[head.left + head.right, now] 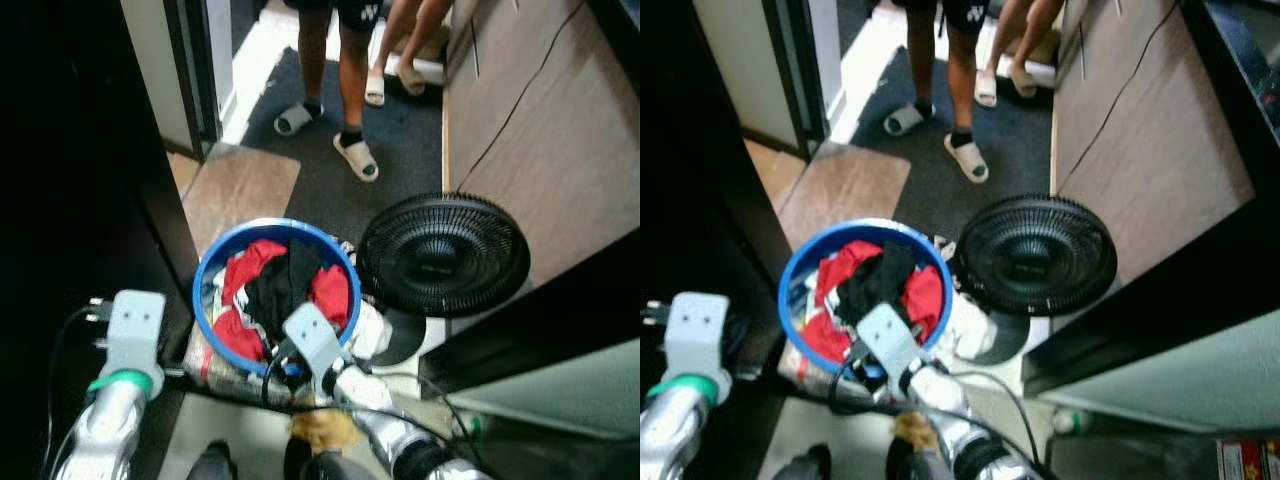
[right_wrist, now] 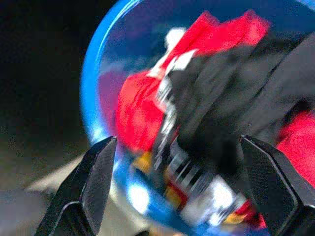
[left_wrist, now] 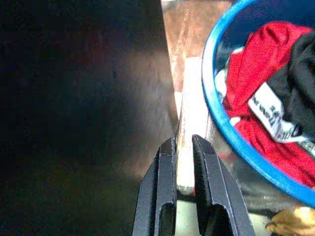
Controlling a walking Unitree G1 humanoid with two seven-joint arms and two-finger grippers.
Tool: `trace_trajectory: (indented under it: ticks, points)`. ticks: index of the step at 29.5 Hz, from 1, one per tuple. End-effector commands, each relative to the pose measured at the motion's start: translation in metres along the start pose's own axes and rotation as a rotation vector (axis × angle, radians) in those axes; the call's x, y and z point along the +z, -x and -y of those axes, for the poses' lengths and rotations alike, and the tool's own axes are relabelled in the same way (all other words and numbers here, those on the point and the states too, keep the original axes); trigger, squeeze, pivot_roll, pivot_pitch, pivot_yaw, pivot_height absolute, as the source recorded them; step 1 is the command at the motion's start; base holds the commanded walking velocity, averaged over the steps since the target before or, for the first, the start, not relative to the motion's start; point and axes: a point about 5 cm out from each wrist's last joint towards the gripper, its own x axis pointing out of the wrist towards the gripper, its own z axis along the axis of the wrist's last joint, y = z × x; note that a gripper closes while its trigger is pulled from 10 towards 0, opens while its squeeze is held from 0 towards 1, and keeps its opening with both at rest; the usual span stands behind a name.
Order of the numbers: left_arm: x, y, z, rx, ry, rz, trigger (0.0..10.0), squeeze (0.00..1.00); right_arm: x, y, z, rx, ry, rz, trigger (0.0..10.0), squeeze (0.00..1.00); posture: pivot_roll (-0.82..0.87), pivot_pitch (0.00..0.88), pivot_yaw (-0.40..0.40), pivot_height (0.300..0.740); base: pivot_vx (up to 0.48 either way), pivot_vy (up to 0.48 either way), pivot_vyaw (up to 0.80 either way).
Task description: Clothes washing
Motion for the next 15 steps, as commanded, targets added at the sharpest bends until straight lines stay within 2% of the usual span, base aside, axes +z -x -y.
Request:
trace_trajectory:
  ticks: [1,4,9,10,12,13,15]
  points:
    - [-0.013,0.008,-0.005,0.017,0.015,-0.060,10.0,0.00,-0.014,0.006,-0.009,0.034,-0.008,-0.050,10.0,0.00,0.24,0.345,-0.163,0.740,0.000,0.000,0.00]
    - [-0.018,0.019,-0.010,0.042,0.017,-0.088,10.0,0.00,-0.023,0.012,-0.014,0.063,-0.008,-0.073,10.0,0.00,0.25,0.358,-0.176,0.740,0.000,0.000,0.00]
    - [-0.020,0.022,-0.008,0.045,0.022,-0.100,10.0,0.00,-0.029,0.015,-0.013,0.054,-0.016,-0.092,10.0,0.00,0.24,0.362,-0.179,0.740,0.000,0.000,0.00]
    - [-0.022,0.024,-0.003,0.036,0.030,-0.110,10.0,0.00,-0.034,0.019,-0.006,0.013,-0.027,-0.111,10.0,0.00,0.22,0.358,-0.174,0.740,0.000,0.000,0.00]
    - [-0.022,0.024,-0.003,0.036,0.030,-0.110,10.0,0.00,-0.034,0.019,-0.006,0.013,-0.027,-0.111,10.0,0.00,0.22,0.358,-0.174,0.740,0.000,0.000,0.00]
    - [-0.023,0.023,0.002,0.021,0.038,-0.117,10.0,0.00,-0.036,0.022,0.004,-0.043,-0.041,-0.119,10.0,0.00,0.21,0.351,-0.168,0.740,0.000,0.000,0.00]
    - [-0.023,0.023,0.002,0.021,0.038,-0.117,10.0,0.00,-0.036,0.022,0.004,-0.043,-0.041,-0.119,10.0,0.00,0.21,0.351,-0.168,0.740,0.000,0.000,0.00]
